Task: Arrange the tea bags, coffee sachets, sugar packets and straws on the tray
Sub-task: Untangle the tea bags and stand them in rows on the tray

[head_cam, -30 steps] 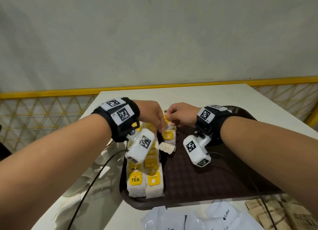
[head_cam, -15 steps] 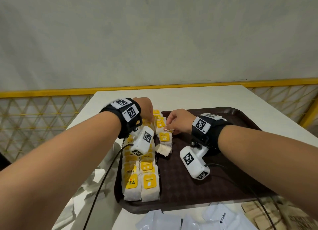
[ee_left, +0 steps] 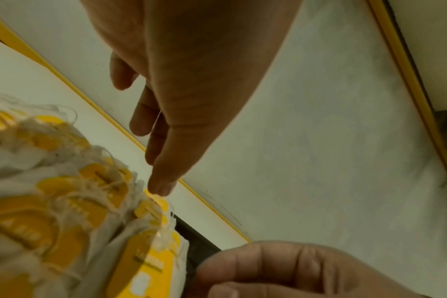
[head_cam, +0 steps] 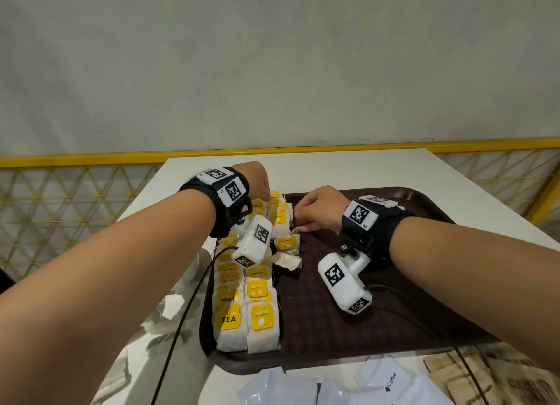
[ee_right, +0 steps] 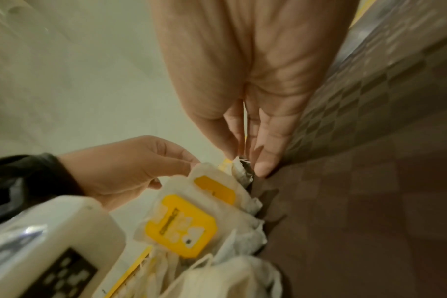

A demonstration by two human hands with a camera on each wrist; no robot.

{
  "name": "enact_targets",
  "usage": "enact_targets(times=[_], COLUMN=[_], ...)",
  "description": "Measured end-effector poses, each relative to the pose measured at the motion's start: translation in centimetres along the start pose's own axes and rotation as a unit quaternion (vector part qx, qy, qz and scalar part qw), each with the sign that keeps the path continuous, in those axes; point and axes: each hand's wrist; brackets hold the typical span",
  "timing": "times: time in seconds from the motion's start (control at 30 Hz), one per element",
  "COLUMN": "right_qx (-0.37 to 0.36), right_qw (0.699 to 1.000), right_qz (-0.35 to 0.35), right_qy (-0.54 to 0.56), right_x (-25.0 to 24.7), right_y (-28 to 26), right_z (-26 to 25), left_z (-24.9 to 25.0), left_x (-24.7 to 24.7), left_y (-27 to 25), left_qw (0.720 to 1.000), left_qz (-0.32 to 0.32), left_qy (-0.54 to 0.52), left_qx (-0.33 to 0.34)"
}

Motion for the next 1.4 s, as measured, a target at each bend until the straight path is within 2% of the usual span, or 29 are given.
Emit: enact_targets(times=[0.17, 0.33, 0.47, 0.67, 0.83, 1.2, 1.3, 1.4], right_qx=[-0.011, -0.016, -0.013, 0.024, 0.027, 0.036, 0.035, 0.021], right_qw=[1.0, 0.999, 0.999, 0.999, 1.0, 0.999, 0.999, 0.997], right_qz=[0.02, 0.035, 0.041, 0.017, 0.006, 0.0, 0.019, 0.068], right_qy=[0.009, -0.028, -0.015, 0.032, -0.002, 0.007, 0.02, 0.021], right_x=[0.8, 1.4, 1.3, 0.5, 0.8, 0.7, 0.7, 1.2], right_y=[0.0, 0.2, 0.1, -0.3, -0.5, -0.1, 0.2, 0.6], right_z=[-0.3, -0.8, -0.6, -0.6, -1.1, -1.5, -1.4, -1.7], left_z=[-0.6, -0.6, -0.8, -0.9, -1.0, -1.6, -1.6, -1.5], left_x=[0.1, 0.8, 1.3, 0.5, 0.1, -0.4, -0.4, -0.2], left_y=[-0.3, -0.5, -0.4, -0.4, -0.6, -0.6, -0.7, -0.6], left_qw=[0.999, 0.999, 1.0, 0.999, 0.999, 0.998, 0.998, 0.998], left_qz=[-0.011, -0.018, -0.001, 0.001, -0.005, 0.005, 0.004, 0.001], left_qy=[-0.038, -0.04, -0.028, -0.041, -0.052, -0.057, -0.061, -0.061], left_qx=[0.001, 0.009, -0.002, -0.005, 0.002, 0.0, -0.001, -0.002])
Point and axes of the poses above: each hand's wrist, its own y-axis towards the middle knuckle, its own x-axis out of the palm, z = x × y, and after that the axes turned 14 degrees about -y, right-handed
